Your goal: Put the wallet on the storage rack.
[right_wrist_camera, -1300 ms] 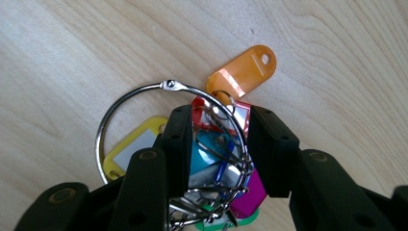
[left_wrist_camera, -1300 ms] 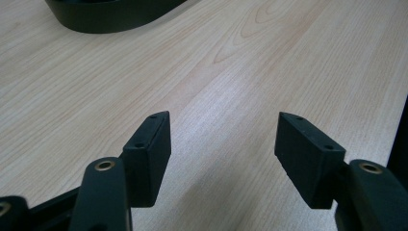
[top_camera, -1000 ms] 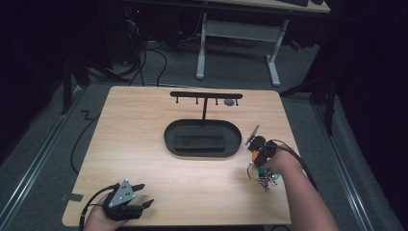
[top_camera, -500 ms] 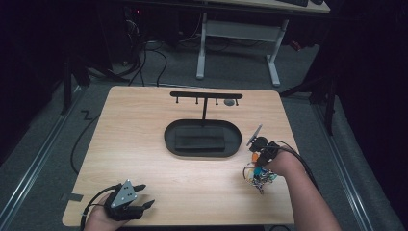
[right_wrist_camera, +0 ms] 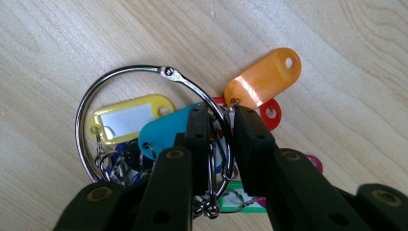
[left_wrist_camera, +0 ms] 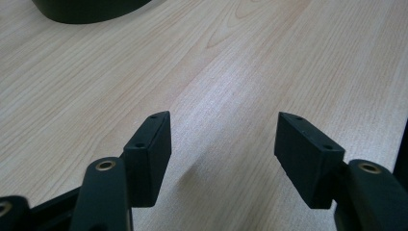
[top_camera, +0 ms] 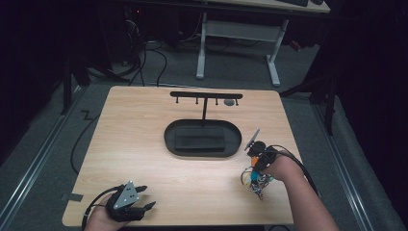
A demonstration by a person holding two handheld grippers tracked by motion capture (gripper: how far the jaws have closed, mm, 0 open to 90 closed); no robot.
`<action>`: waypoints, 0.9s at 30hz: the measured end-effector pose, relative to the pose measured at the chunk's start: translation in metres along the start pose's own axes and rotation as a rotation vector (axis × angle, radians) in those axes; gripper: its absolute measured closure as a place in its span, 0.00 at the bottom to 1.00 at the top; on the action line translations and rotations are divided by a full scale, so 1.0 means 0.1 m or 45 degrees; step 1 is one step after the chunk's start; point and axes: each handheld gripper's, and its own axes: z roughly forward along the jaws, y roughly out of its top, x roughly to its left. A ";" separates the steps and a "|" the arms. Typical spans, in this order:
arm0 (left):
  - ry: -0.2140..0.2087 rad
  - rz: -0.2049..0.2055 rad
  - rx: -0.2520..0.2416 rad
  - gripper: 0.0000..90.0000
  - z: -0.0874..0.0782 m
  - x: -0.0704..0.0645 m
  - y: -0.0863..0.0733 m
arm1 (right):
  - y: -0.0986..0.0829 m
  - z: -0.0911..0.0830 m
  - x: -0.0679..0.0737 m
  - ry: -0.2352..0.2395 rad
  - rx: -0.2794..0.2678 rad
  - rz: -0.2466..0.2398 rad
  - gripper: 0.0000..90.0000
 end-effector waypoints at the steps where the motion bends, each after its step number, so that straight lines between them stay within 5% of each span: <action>1: 0.000 -0.002 0.000 0.43 0.00 0.00 0.00 | 0.00 0.00 0.00 0.004 0.004 0.001 0.81; 5: -0.002 0.001 0.004 0.43 0.00 0.00 0.00 | 0.03 -0.04 -0.02 -0.016 -0.029 0.002 0.66; 9: -0.003 0.006 0.010 0.43 0.01 -0.01 0.00 | 0.10 -0.04 0.03 -0.026 -0.050 -0.050 0.64; 17: -0.008 0.014 0.027 0.43 0.02 -0.02 -0.01 | 0.17 0.09 0.11 -0.061 0.032 -0.171 0.82; 27: -0.018 0.020 0.034 0.43 0.03 -0.02 -0.01 | 0.14 -0.21 0.13 -0.012 -0.020 -0.151 0.86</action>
